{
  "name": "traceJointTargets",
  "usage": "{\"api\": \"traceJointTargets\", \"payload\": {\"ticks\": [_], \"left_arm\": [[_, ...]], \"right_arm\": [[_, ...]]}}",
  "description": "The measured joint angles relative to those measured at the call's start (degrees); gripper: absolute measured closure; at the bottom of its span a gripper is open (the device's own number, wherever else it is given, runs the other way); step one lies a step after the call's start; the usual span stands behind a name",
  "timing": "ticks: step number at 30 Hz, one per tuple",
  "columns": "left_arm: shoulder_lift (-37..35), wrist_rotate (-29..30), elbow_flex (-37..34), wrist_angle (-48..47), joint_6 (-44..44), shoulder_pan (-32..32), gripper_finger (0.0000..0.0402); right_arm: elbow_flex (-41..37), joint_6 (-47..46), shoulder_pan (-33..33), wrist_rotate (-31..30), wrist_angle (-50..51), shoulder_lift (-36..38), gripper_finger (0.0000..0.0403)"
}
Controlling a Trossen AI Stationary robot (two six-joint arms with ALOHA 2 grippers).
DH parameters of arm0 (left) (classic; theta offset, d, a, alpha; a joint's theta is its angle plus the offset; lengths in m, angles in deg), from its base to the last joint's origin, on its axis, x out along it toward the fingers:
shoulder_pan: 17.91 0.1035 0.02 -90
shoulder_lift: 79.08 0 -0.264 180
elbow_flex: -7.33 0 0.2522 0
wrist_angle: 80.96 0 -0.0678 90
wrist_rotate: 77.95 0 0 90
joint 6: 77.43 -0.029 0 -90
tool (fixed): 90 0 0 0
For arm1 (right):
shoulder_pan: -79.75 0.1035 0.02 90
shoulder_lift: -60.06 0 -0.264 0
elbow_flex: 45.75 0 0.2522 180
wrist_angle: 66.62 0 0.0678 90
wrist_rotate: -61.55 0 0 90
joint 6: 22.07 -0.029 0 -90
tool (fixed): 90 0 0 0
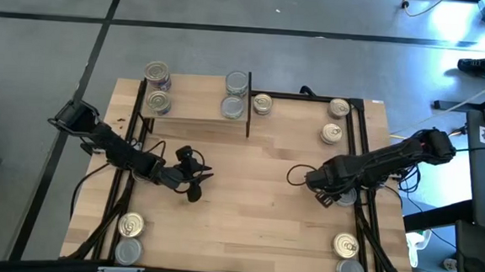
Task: Stack canned seafood by type on shelf
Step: Stack the green tuna can on top of the green tuna can on the shelf
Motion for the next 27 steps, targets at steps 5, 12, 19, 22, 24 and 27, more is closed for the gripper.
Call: {"api": "traceJointTargets", "payload": {"ticks": [5, 12, 19, 22, 24, 27], "left_arm": [[0.0, 0.0, 0.0, 0.0, 0.0, 0.0, 0.0298], [0.0, 0.0, 0.0, 0.0, 0.0, 0.0, 0.0298], [0.0, 0.0, 0.0, 0.0, 0.0, 0.0, 0.0298], [0.0, 0.0, 0.0, 0.0, 0.0, 0.0, 0.0298], [0.0, 0.0, 0.0, 0.0, 0.0, 0.0, 0.0298], [0.0, 0.0, 0.0, 0.0, 0.0, 0.0, 0.0298]], "right_arm": [[0.1, -1.4, 0.0, -1.1, -0.1, -2.1, 0.0267], [0.3, 1.0, -0.1, -0.4, -1.7, -6.6, 0.0267], [2.9, 3.2, 0.0, 0.0, -10.4, -6.8, 0.0268], [3.7, 4.8, 0.0, -0.5, -15.5, -6.8, 0.0267], [3.7, 5.3, 0.0, -1.2, -19.8, -6.7, 0.0267], [3.7, 5.9, 0.0, -4.1, -24.1, -6.7, 0.0267]]}}
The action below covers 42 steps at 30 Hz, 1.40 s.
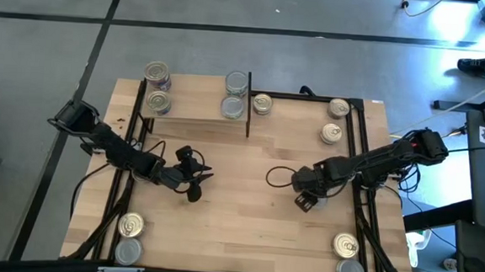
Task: Stack canned seafood by type on shelf
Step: Stack the green tuna can on top of the green tuna can on the shelf
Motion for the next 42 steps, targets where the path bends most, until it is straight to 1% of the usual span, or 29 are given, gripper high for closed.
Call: {"api": "traceJointTargets", "payload": {"ticks": [4, 7, 14, 21, 26, 31, 34, 39, 42], "left_arm": [[0.0, 0.0, 0.0, 0.0, 0.0, 0.0, 0.0298], [0.0, 0.0, 0.0, 0.0, 0.0, 0.0, 0.0298], [0.0, 0.0, 0.0, 0.2, 0.0, 0.0, 0.0298], [0.0, 0.0, 0.0, 3.4, -1.5, 0.0, 0.0298], [0.0, 0.0, 0.0, 4.1, -1.7, 0.0, 0.0298], [2.0, 0.0, 0.3, 4.6, -1.9, 0.6, 0.0298], [4.4, 0.0, 2.2, 4.5, -1.8, 1.6, 0.0298], [10.0, -2.2, 7.9, 4.5, -4.8, 2.8, 0.0298], [13.4, -3.8, 11.7, 4.6, -5.3, 3.4, 0.0298]], "right_arm": [[0.0, 0.5, 0.0, -6.1, -6.2, -0.9, 0.0267], [0.1, 1.0, 0.0, -9.8, -10.5, -3.1, 0.0267], [0.0, 6.9, -0.1, -16.3, -25.0, -7.7, 0.0267], [0.0, 13.6, -0.1, -17.3, -35.2, -11.7, 0.0267], [-0.1, 17.6, -0.1, -18.5, -42.7, -14.5, 0.0267], [-0.2, 23.1, -0.1, -19.5, -49.4, -16.7, 0.0267], [-0.2, 26.3, -0.1, -19.8, -54.1, -18.8, 0.0267], [-0.2, 31.9, -0.1, -19.6, -64.2, -21.9, 0.0267], [-0.3, 35.8, -0.1, -18.8, -65.9, -21.4, 0.0267]]}}
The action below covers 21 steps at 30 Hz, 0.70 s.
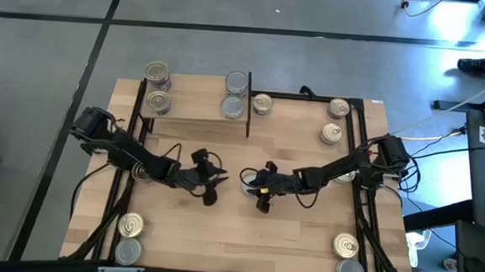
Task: Stack canned seafood by type on shelf
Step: Stack the green tuna can on top of the green tuna can on the shelf
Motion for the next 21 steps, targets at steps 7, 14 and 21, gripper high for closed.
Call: {"api": "traceJointTargets", "payload": {"ticks": [7, 14, 21], "left_arm": [[5.9, -3.0, 7.5, 0.2, -1.0, 0.1, 0.0303], [12.9, -7.0, 15.2, 0.2, -4.6, 1.2, 0.0327], [16.7, -16.1, 25.1, -10.6, -2.2, 4.6, 0.0357]], "right_arm": [[-0.1, 6.2, 1.8, 1.7, 11.5, 10.7, 0.0267], [-1.4, 6.4, 6.2, -3.9, 23.4, 18.9, 0.0267], [-3.7, 3.8, 9.5, -9.4, 27.8, 19.9, 0.0267]]}}
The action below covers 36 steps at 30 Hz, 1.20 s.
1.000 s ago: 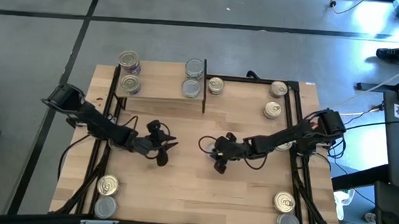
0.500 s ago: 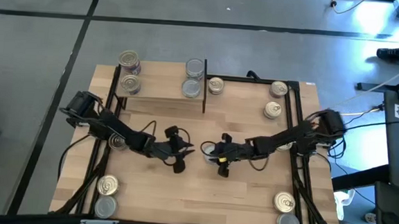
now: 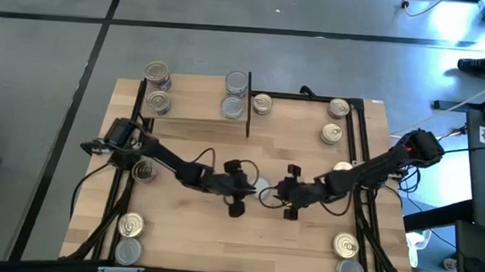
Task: Stack canned seafood by type on shelf
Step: Stack the green tuna can on top of the green tuna can on the shelf
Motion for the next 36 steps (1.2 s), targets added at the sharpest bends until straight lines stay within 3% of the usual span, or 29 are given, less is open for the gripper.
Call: {"api": "traceJointTargets", "payload": {"ticks": [4, 9, 26, 36], "left_arm": [[0.0, -0.9, 5.6, -14.7, -0.7, 1.7, 0.0377], [0.9, -5.9, 6.5, -17.2, -1.6, 3.9, 0.0396], [4.4, -4.8, 6.4, -15.7, -5.6, 3.3, 0.0399], [5.1, -5.4, -1.2, -0.9, -4.0, 3.3, 0.04]], "right_arm": [[-2.2, -1.7, 0.1, -0.5, -0.7, 0.0, 0.0267], [-4.5, -3.1, 0.1, -2.4, -1.3, 0.0, 0.0267], [-6.3, -1.5, -0.1, -2.6, -3.6, 0.1, 0.0267], [-6.3, 1.3, -0.1, -2.6, -4.6, 0.1, 0.0267]]}}
